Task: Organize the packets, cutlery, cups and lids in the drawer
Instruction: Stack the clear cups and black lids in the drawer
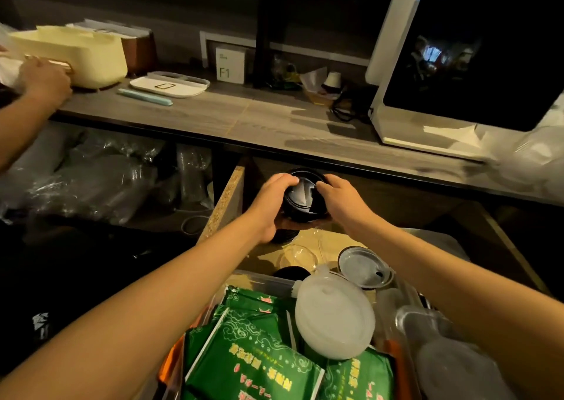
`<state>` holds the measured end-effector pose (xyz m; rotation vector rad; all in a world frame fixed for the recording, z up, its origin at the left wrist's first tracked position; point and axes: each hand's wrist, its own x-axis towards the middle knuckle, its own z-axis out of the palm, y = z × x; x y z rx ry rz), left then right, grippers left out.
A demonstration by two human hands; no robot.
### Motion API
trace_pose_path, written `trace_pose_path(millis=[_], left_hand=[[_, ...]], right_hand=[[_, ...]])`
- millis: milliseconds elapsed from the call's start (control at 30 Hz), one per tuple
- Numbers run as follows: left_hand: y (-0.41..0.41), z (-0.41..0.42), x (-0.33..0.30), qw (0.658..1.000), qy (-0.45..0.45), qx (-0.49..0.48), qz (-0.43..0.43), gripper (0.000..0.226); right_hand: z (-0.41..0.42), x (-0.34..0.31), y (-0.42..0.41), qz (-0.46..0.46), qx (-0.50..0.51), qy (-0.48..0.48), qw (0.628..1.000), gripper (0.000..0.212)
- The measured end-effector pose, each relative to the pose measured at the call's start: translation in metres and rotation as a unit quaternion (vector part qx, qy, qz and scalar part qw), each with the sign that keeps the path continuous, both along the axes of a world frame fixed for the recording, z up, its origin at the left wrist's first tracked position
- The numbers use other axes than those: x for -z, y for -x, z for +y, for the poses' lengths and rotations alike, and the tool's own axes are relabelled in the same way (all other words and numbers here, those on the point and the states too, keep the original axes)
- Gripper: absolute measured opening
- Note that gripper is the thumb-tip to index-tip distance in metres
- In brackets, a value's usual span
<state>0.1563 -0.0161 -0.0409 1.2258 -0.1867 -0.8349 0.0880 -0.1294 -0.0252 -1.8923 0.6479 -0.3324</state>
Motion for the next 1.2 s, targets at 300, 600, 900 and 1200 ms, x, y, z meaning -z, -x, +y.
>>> trace_pose_path(millis=[300, 600, 900, 1200], left_hand=[[-0.020, 0.001, 0.016, 0.994, 0.013, -0.105, -0.028, 0.027], [-0.020, 0.000, 0.010, 0.994, 0.034, -0.099, -0.020, 0.044], [-0.017, 0.003, 0.009, 0.995, 0.043, -0.087, -0.015, 0.038], [-0.015, 0.005, 0.007, 0.994, 0.043, -0.100, -0.023, 0.031]], right_hand=[[-0.023, 0.011, 0.010, 0.071, -0.051, -0.135, 0.987, 0.043], [0.003, 0.044, 0.016, 0.347, -0.359, 0.283, 0.819, 0.037], [0.011, 0.064, 0.009, 0.353, -0.383, 0.227, 0.823, 0.041], [0.001, 0.043, 0.019, 0.208, -0.230, 0.133, 0.941, 0.011]])
